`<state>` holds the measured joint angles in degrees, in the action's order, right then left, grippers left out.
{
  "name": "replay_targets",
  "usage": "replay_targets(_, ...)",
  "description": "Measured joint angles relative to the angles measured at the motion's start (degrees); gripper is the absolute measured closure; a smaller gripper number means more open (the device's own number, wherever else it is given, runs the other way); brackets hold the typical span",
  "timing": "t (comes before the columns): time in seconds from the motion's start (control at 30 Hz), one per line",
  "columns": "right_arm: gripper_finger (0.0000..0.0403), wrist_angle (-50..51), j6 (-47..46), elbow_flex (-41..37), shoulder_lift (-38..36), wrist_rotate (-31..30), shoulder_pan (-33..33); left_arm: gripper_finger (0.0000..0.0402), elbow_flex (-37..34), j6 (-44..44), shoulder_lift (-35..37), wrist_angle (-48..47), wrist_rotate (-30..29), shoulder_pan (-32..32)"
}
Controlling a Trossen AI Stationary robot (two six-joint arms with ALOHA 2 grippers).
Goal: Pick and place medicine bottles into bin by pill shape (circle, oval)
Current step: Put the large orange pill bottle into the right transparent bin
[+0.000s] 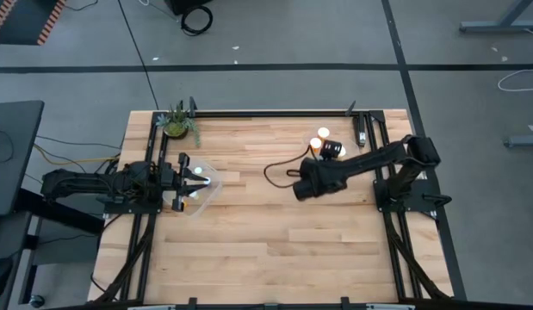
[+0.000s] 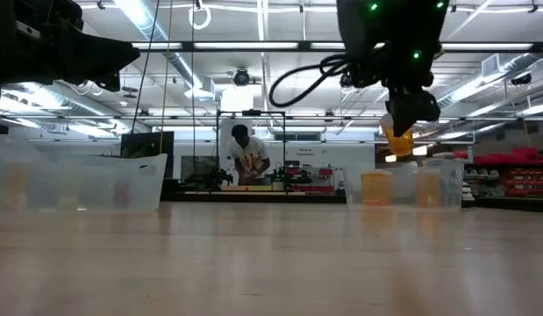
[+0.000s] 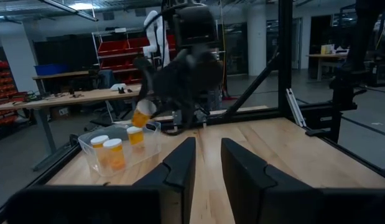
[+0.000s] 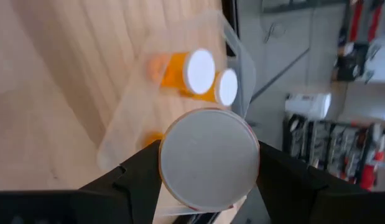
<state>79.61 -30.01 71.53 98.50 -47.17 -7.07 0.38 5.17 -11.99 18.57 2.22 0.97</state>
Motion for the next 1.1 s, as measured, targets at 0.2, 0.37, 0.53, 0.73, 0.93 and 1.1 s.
replay_targets(0.2, 0.0164, -1.2, 3.1, -0.5, -0.8, 0.9, 6.1, 0.0321, 0.0, 0.0, 0.0, 0.0, 0.0, 0.0)
replay_targets(0.37, 0.0164, -9.6, 8.6, -6.0, -8.1, 3.5, 10.7, 0.0322, 0.0, 0.0, 0.0, 0.0, 0.0, 0.0)
replay_targets(0.53, 0.0164, -20.5, 14.0, -13.7, -19.2, 9.2, 14.8, 0.0317, 0.0, 0.0, 0.0, 0.0, 0.0, 0.0)
replay_targets(0.73, 0.0164, -31.7, 19.8, -20.9, -28.8, 18.2, 17.8, 0.0318, 0.0, 0.0, 0.0, 0.0, 0.0, 0.0)
replay_targets(0.93, 0.0164, -36.4, 21.3, -25.8, -30.6, 25.8, 23.8, 0.0323, 0.0, 0.0, 0.0, 0.0, 0.0, 0.0)
replay_targets(1.1, 0.0164, -39.2, 22.8, -26.4, -28.2, 29.7, 28.4, 0.0318, 0.0, 0.0, 0.0, 0.0, 0.0, 0.0)
